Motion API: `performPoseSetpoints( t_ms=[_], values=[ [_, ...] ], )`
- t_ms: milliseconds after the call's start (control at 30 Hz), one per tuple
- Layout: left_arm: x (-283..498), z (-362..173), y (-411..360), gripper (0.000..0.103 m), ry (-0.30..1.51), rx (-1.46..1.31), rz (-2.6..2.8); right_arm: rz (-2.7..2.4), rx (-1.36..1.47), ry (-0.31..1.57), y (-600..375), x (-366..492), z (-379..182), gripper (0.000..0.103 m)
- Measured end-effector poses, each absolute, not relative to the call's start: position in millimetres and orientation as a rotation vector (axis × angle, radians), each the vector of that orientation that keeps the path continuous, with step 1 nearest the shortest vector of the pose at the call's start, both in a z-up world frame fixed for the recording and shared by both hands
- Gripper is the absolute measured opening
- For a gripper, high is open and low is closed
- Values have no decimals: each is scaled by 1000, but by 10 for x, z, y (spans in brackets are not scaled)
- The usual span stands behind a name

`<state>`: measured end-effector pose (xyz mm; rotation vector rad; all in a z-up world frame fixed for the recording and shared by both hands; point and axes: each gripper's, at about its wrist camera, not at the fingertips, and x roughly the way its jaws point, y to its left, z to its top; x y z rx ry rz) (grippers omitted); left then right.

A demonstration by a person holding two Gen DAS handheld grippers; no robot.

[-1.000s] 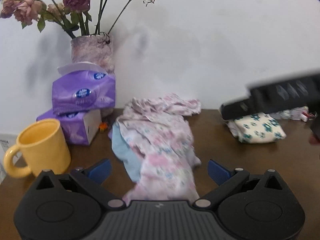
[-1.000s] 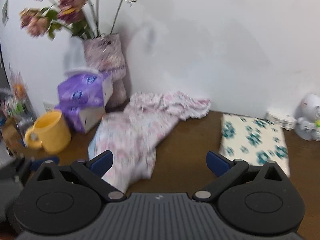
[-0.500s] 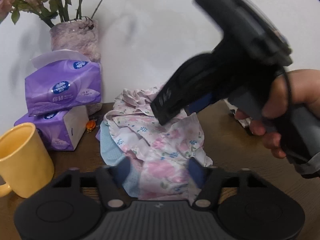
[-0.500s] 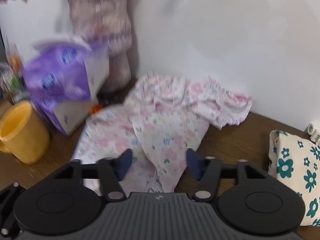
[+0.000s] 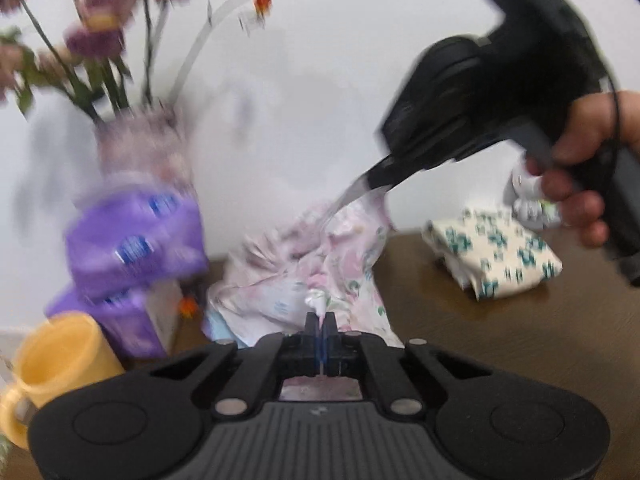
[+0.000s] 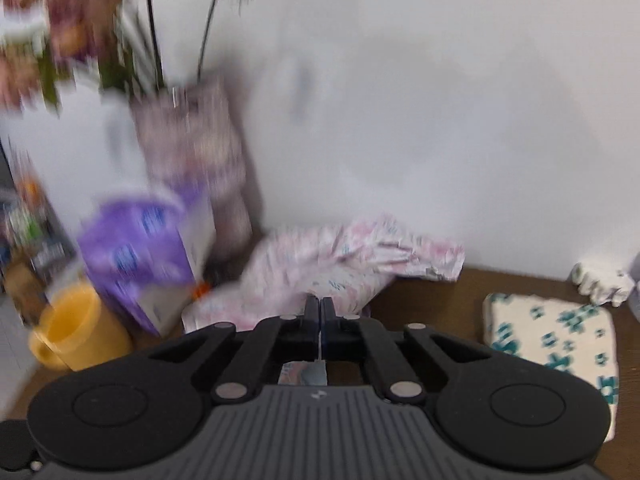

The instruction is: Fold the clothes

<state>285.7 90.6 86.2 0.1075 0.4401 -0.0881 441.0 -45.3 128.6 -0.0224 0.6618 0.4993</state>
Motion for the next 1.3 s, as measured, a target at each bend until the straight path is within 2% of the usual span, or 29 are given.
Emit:
performPoseSetpoints(
  t_ms=[167,333,467,600,667,800,1000,1100,1133,1167,1200,1267,1300],
  values=[
    [2488,1543,936,0,270,113,-75,522,77,514,-789,3925,1984,0],
    [1855,2272,820,0,81,166,-77,567,120,339,-1160,3039,2642,0],
    [1141,2415,790,0,29,217,-155,626,56,287,-1363,2175,2812,0],
    [475,2083,753,0,130,293,-259,669,-4,360,-1467,1502,2411,0],
    [254,1778,754,0,247,300,-296,715,-6,481,-1483,1299,2014,0],
    [23,1190,723,0,477,288,-361,785,15,728,-1423,1071,1279,0],
    [-183,765,867,0,611,213,-377,802,23,929,-1331,846,583,1],
    [-234,674,908,2,641,196,-387,812,21,996,-1331,813,441,13],
    [-255,651,921,8,650,191,-391,812,26,1001,-1364,781,420,30],
    [-277,628,933,12,659,186,-395,804,35,982,-1411,786,477,53],
    [-325,634,937,15,662,177,-399,797,43,962,-1459,791,534,59],
    [-406,636,965,39,657,157,-414,765,62,904,-1589,830,695,63],
    [-441,659,979,45,645,143,-424,737,76,875,-1685,863,775,65]
  ],
)
